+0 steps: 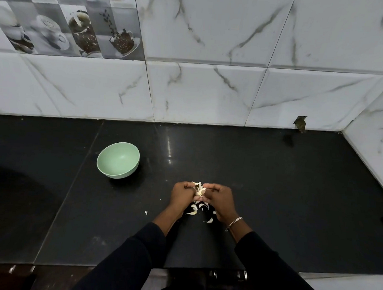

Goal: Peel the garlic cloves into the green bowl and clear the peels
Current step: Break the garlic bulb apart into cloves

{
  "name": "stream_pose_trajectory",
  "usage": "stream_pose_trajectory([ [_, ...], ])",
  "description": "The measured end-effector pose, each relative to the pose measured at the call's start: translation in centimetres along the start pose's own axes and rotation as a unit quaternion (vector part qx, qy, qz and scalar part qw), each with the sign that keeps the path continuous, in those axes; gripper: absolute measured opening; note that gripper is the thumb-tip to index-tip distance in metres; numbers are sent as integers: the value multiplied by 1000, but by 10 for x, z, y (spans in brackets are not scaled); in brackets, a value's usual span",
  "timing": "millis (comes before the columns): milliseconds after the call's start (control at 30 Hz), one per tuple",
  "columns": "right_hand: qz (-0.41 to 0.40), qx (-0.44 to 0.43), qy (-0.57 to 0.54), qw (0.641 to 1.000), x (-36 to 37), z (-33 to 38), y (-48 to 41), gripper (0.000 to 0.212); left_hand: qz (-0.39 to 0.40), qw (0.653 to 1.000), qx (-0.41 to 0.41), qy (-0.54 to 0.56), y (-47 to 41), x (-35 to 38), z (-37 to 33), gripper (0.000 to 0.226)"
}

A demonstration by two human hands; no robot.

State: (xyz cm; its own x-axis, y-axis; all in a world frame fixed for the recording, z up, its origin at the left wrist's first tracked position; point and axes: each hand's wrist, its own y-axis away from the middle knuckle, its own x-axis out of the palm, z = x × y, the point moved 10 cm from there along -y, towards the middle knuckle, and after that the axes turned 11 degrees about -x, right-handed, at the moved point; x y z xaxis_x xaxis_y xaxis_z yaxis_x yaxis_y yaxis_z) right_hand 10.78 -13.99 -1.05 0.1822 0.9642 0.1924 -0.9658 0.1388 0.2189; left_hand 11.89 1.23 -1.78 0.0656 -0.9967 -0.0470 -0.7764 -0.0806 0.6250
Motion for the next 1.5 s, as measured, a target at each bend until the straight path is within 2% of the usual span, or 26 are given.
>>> stream_pose_trajectory([
  [100, 1, 1, 25, 1000, -9, -2, -3, 19, 36, 999, -7, 28, 3, 8, -2, 23],
  [200, 24, 7, 45, 999, -9, -2, -3, 18, 50, 999, 18, -5, 2, 12, -2, 15],
  [300, 73, 9, 112, 991, -1, -3, -1, 10, 17, 998, 37, -37, 1, 5, -5, 7],
  [367, 85, 4, 144, 986, 0, -5, -1, 16, 2, 997, 53, -64, 3, 3, -11, 8],
  [500, 74, -31, 177, 981, -1, 0, -3, 21, -19, 990, 76, -116, 2, 4, -14, 14],
  [700, 47, -42, 194, 979, -8, 5, -1, 20, 11, 998, 39, -56, 3, 12, -3, 17],
  [900, 18, -37, 184, 982, -12, 4, 0, 20, -1, 999, 24, -34, 3, 13, 0, 21],
  [1100, 10, -45, 160, 986, -8, 6, 1, 24, -23, 1000, 17, -10, 5, 10, -1, 36],
  [1300, 2, -13, 86, 996, -14, 3, -1, 17, 6, 998, 36, -56, 0, 10, -6, 21],
  [1433, -2, 4, 51, 999, -18, 4, -4, 9, -42, 987, 76, -137, -2, -1, -11, 19],
  [1500, 2, 17, 30, 999, -17, 4, -2, 8, -40, 985, 95, -138, 2, -1, -15, 14],
])
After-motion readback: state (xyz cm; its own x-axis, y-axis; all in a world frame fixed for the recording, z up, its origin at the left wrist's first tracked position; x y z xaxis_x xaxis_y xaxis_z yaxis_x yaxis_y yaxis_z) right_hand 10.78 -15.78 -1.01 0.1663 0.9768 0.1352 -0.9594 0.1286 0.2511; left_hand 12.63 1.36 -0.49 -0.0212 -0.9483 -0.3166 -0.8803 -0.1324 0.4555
